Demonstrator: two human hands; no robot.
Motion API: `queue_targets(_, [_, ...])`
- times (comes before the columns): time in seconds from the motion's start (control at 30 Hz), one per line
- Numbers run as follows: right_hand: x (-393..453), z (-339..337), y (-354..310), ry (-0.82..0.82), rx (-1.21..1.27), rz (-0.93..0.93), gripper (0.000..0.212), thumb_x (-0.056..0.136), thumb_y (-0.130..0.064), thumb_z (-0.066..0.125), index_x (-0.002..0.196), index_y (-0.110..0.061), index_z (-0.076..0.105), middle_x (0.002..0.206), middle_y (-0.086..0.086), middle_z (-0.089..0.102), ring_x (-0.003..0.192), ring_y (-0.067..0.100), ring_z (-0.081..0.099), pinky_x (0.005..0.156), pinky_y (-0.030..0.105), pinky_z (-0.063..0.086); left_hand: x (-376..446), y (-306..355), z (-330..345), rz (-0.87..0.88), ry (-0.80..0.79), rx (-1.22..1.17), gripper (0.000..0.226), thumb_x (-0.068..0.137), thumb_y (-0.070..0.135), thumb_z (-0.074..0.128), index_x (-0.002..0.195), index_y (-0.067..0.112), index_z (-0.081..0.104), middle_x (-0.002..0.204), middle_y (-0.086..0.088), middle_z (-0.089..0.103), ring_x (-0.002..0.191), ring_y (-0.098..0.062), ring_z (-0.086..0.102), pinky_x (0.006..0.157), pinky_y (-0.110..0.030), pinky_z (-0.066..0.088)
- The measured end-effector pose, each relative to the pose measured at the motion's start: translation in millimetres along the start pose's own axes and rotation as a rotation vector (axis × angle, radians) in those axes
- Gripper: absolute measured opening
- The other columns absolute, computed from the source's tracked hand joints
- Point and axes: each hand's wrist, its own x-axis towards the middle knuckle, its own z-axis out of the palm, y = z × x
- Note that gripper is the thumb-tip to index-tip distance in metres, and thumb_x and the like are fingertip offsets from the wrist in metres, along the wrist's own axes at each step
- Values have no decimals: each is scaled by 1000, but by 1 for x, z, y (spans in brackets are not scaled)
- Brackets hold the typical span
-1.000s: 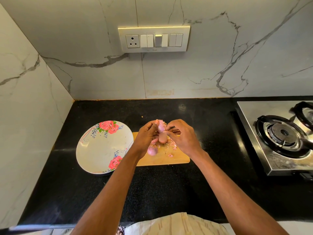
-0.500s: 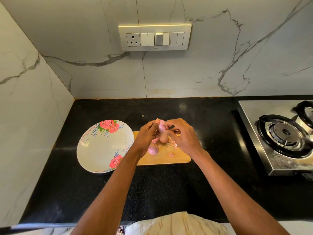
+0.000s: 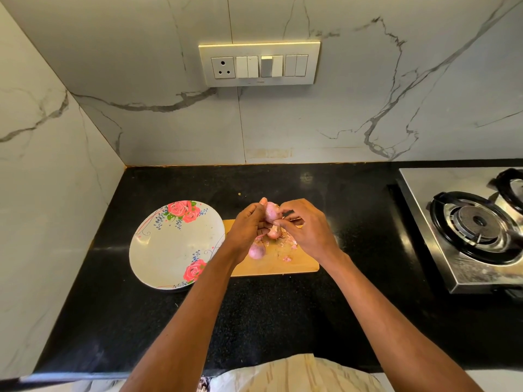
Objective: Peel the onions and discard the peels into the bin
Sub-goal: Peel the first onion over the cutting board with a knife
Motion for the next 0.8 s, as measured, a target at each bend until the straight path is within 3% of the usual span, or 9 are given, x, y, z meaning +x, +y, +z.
queue_targets(0.07, [0, 1, 0, 7, 4, -8, 17, 89, -30, 75, 101, -18, 70, 107, -3, 63, 91, 0, 62, 78, 7, 50, 1, 0, 1, 2, 27, -1, 42, 106, 47, 37, 127, 17, 58, 118, -8, 67, 108, -23, 68, 94, -32, 58])
queue_targets(0.23, [0, -1, -2, -84, 21, 55, 37, 87, -24, 80, 120, -29, 63, 119, -13, 55, 95, -4, 64, 79, 8, 50, 1, 1, 1, -19, 25, -37, 37, 107, 46, 39, 125, 20, 58, 120, -7, 69, 110, -23, 69, 97, -37, 58])
queue_targets(0.37, [1, -1, -1, -89, -5, 63, 39, 88, -24, 80, 122, -32, 63, 120, -19, 54, 91, -4, 63, 77, 9, 51, 0, 4, 1, -29, -1, -49, 40, 105, 48, 42, 124, 18, 61, 119, -6, 69, 109, -22, 69, 96, -33, 58])
queue_targets(0.53, [0, -1, 0, -65, 14, 67, 34, 87, -20, 80, 118, -27, 65, 120, -11, 61, 88, -4, 65, 74, 8, 52, -1, 3, 0, -24, -12, -59, 31, 105, 36, 49, 125, 17, 63, 120, -5, 69, 112, -23, 67, 92, -30, 58])
queue_targets(0.7, [-4, 1, 0, 19, 23, 9, 18, 87, -22, 80, 99, -14, 69, 110, -7, 66, 92, -5, 63, 79, 8, 51, -3, 4, 2, -48, 2, -73, 37, 104, 46, 45, 123, 19, 63, 118, -5, 69, 109, -24, 69, 92, -30, 58])
queue_targets(0.8, [-2, -1, -4, -20, 79, 41, 29, 88, -24, 79, 114, -21, 65, 116, -8, 67, 96, 1, 68, 81, 12, 55, -2, 5, 2, -50, 12, -68, 36, 103, 48, 46, 120, 22, 64, 118, -4, 69, 109, -23, 68, 94, -32, 58])
